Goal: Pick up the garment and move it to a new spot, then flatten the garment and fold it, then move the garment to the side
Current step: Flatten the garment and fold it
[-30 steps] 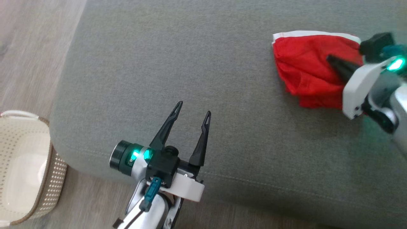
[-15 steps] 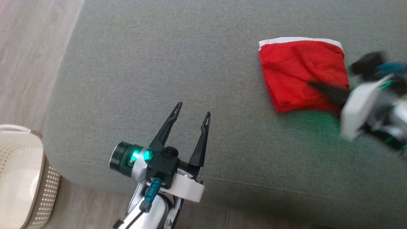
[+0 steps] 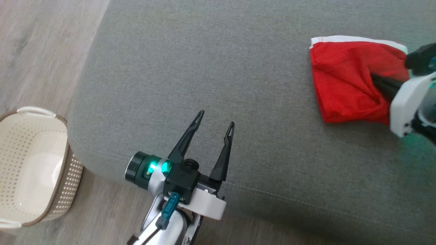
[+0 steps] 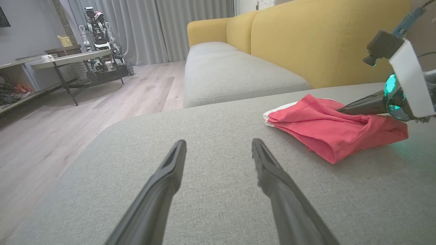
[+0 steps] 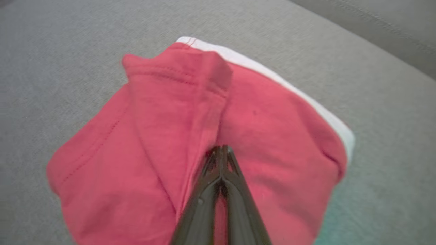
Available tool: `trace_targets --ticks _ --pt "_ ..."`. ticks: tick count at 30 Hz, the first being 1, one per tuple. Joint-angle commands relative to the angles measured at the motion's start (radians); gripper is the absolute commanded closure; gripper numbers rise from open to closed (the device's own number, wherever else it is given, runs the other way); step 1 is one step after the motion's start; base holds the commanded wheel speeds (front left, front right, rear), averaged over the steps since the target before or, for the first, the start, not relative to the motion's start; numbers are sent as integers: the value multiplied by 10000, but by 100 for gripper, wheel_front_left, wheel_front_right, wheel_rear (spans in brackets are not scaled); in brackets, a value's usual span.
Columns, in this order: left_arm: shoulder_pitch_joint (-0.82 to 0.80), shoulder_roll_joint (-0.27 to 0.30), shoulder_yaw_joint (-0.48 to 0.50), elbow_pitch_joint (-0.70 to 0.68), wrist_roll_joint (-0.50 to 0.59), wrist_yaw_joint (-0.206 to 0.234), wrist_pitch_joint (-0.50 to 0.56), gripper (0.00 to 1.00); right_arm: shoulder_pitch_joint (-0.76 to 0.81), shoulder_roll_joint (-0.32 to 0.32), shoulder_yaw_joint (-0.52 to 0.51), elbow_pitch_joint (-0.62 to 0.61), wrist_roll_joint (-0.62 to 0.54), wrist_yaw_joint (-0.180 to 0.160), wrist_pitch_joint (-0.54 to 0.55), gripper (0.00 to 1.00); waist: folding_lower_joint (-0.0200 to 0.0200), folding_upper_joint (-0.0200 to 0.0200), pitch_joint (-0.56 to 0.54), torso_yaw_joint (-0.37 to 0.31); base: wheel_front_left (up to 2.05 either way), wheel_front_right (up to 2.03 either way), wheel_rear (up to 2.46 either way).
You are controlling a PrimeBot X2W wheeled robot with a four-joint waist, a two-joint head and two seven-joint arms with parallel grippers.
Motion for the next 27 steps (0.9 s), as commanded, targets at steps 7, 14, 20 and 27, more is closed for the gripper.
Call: trace_targets --ticks 7,14,20,27 --pt "-408 -46 433 -346 -45 109 -49 0 337 -156 938 -1254 1350 -4 384 100 0 0 -54 -113 0 0 0" --pt "-336 -6 522 -349 28 95 -49 0 426 -677 1610 -3198 2567 -4 958 100 0 0 -343 -566 0 0 0" --pt "-259 10 574 -378 65 108 -49 0 -250 -843 1365 -2793 1685 -4 -511 100 0 0 -477 -815 0 0 0" --pt "-392 -23 409 -410 53 -20 -49 0 -698 60 1154 -11 694 -4 -1475 100 0 0 -147 -296 0 0 0"
